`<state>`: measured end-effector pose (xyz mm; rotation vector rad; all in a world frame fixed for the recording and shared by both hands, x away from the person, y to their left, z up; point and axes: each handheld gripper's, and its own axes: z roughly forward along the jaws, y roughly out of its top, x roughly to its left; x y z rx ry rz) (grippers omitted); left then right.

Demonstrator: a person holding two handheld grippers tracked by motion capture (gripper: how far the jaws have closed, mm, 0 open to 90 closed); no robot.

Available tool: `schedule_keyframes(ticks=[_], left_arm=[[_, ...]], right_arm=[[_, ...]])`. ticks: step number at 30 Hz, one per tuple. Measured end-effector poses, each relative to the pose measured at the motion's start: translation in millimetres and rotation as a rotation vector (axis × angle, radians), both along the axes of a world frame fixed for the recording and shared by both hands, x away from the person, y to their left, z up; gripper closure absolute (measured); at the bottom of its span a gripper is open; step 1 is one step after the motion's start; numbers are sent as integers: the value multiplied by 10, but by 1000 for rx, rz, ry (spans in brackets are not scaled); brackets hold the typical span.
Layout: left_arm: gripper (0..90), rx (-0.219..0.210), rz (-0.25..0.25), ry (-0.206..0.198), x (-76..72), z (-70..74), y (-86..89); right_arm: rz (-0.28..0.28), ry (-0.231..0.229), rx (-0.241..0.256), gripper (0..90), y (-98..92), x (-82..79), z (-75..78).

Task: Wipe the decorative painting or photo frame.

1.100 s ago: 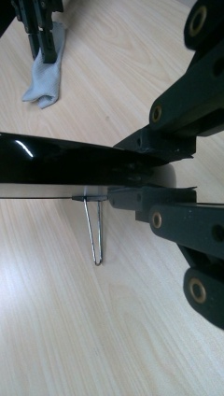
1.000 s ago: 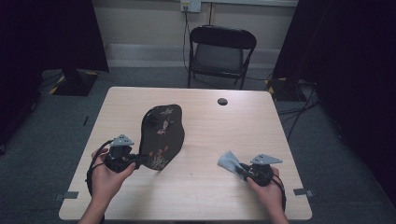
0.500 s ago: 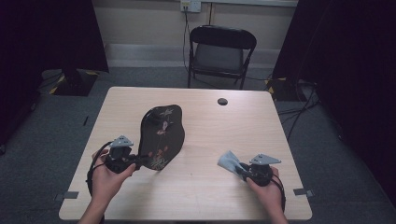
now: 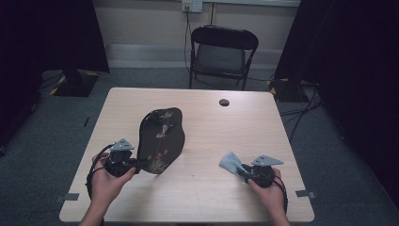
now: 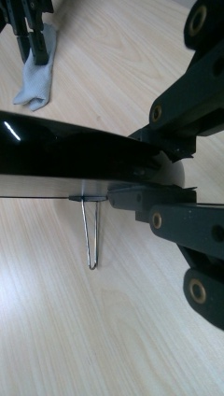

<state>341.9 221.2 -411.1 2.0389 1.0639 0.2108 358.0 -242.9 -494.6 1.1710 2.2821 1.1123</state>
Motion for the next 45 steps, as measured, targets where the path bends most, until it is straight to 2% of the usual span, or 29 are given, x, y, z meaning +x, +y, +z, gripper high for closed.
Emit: schedule_keyframes(ticks=[4, 8, 10, 13, 14, 19, 22, 26, 28, 35, 36, 37, 42, 45], left_arm=[[785, 4, 6, 1, -23, 3, 28], [785, 6, 6, 2, -17, 6, 41], [785, 11, 5, 7, -10, 10, 45], [785, 9, 9, 11, -10, 10, 44], [785, 11, 11, 11, -11, 12, 43], [785, 9, 10, 13, -7, 12, 45], [785, 7, 8, 14, -5, 11, 49], [785, 8, 5, 12, -5, 10, 50], [785, 6, 5, 12, -4, 9, 52], [785, 6, -4, 19, -2, 13, 67], [785, 7, 1, 17, -9, 13, 73], [785, 7, 1, 17, -9, 13, 73], [785, 10, 1, 11, -23, 11, 83], [785, 9, -7, 15, -27, 13, 80]], right_arm=[[8, -4, -10, 663, 13, -6, 25], [14, -45, 14, 582, -19, 3, 108], [30, -42, 20, 588, -15, 6, 136], [37, -39, 0, 591, 8, 7, 130], [32, -12, -32, 568, 39, 22, 97], [22, 27, -43, 563, 60, 46, 47], [22, 29, -46, 598, 74, 46, 38], [8, 64, -30, 752, 105, 38, 55], [-7, 82, -27, 783, 130, 37, 67], [-32, 96, -38, 806, 170, 23, 94], [-27, 105, -15, 808, 175, 16, 101], [-27, 105, -15, 808, 175, 16, 101], [-3, 91, -7, 809, 246, -11, 172], [34, 78, 30, 809, 369, -16, 261]])
